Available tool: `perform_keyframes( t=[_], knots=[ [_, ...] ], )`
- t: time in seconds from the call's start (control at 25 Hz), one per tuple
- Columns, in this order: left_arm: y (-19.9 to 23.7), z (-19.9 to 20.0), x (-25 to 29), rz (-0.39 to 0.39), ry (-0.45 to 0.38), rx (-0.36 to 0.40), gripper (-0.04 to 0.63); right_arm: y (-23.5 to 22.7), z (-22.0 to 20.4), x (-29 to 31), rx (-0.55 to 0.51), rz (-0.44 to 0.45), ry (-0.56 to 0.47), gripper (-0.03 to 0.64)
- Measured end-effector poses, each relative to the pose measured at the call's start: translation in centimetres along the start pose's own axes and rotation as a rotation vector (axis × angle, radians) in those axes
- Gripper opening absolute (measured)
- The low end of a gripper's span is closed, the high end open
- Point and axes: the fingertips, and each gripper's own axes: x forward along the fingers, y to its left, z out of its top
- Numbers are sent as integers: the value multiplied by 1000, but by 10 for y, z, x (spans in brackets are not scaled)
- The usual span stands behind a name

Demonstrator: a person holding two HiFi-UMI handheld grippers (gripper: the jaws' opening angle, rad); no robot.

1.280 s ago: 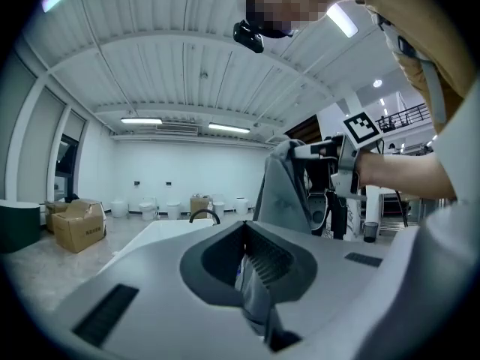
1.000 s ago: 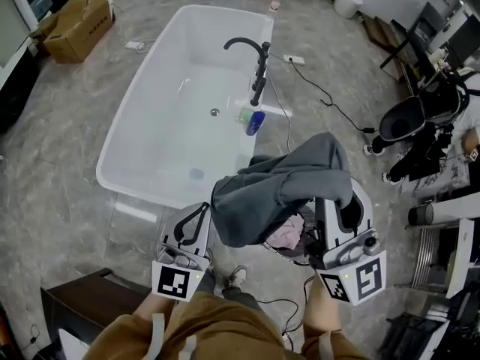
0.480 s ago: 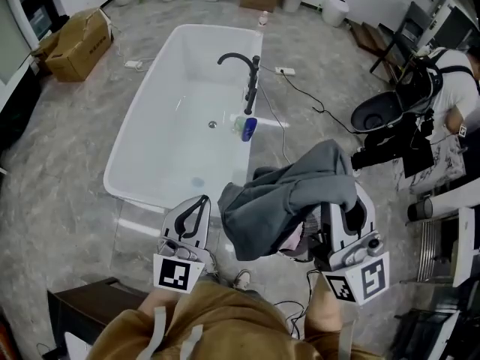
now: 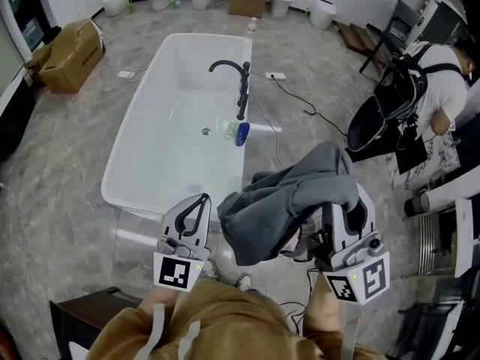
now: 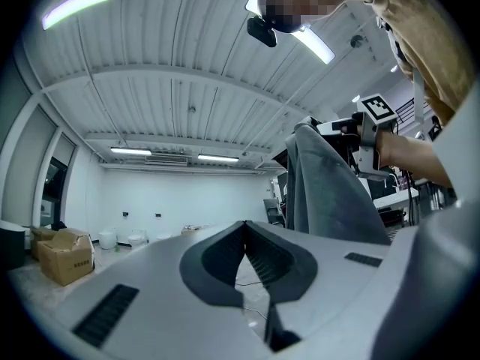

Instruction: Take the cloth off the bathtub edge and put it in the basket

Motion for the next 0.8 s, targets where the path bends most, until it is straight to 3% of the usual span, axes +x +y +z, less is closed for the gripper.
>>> perform_keyframes(
  t=[0.4, 0.8],
  knots=[
    [-7, -9, 20, -96, -27, -27, 6, -6, 26, -18, -62, -94, -33, 67],
    [-77, -21, 57, -325, -36, -104, 6, -30, 69, -93, -181, -327, -17, 67]
  ],
)
